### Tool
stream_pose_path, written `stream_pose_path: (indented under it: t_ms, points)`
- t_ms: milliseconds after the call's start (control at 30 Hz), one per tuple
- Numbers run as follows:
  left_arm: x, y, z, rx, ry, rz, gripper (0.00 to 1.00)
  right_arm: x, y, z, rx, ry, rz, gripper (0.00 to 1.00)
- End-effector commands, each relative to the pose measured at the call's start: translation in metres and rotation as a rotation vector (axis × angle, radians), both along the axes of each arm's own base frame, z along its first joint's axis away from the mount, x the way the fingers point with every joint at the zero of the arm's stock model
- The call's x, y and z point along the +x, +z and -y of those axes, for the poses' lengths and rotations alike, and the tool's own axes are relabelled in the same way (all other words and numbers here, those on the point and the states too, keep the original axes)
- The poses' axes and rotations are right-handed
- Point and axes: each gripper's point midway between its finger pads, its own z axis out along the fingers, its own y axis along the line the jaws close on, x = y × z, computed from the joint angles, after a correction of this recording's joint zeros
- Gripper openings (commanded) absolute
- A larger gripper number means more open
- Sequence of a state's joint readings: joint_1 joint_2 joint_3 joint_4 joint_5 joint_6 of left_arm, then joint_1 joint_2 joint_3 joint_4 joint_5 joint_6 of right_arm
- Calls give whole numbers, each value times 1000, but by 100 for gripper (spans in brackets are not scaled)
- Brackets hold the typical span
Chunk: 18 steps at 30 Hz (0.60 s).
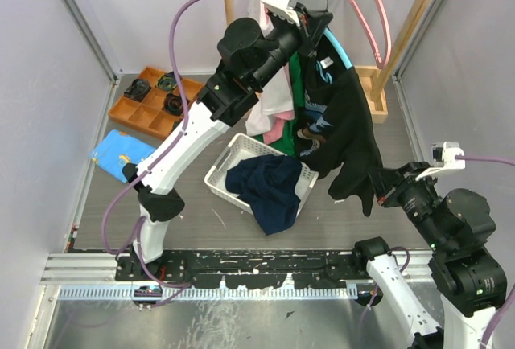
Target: Remove the t-shirt from the hanger
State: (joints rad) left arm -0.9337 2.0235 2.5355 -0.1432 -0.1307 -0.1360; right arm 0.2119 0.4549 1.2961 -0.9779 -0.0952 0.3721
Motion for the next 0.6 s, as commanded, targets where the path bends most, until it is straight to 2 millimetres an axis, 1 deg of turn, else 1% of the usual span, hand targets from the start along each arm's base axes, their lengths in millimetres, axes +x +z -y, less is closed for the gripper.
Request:
stream_pose_path:
  t_ms: [0, 100, 300, 367, 400, 433, 467, 500, 533, 567]
  points:
    - [-14, 68, -57, -184, 60, 50, 0, 6, -28, 11, 31, -97, -111, 1]
    - [-12, 72, -65, -209, 74, 40, 0, 10, -47, 13, 51, -129, -183, 1]
    - [-10, 80, -77, -247, 99, 35, 0, 18, -86, 9, 63, -154, -333, 1]
    - [-10, 81, -79, -255, 99, 33, 0, 20, -94, 7, 57, -147, -368, 1]
    - [-9, 82, -80, -261, 100, 31, 0, 21, -95, 7, 57, -145, -372, 1]
    - [-9, 82, -81, -265, 97, 29, 0, 22, -92, 5, 59, -135, -358, 1]
    - [-9, 82, -80, -265, 94, 28, 0, 23, -85, 3, 62, -119, -329, 1]
    - [-9, 81, -78, -262, 87, 26, 0, 24, -72, 2, 66, -107, -278, 4]
    - [-9, 79, -76, -256, 80, 23, 0, 24, -59, 2, 72, -98, -222, 11]
    - [-9, 76, -73, -250, 69, 16, 0, 23, -45, 2, 76, -90, -162, 22]
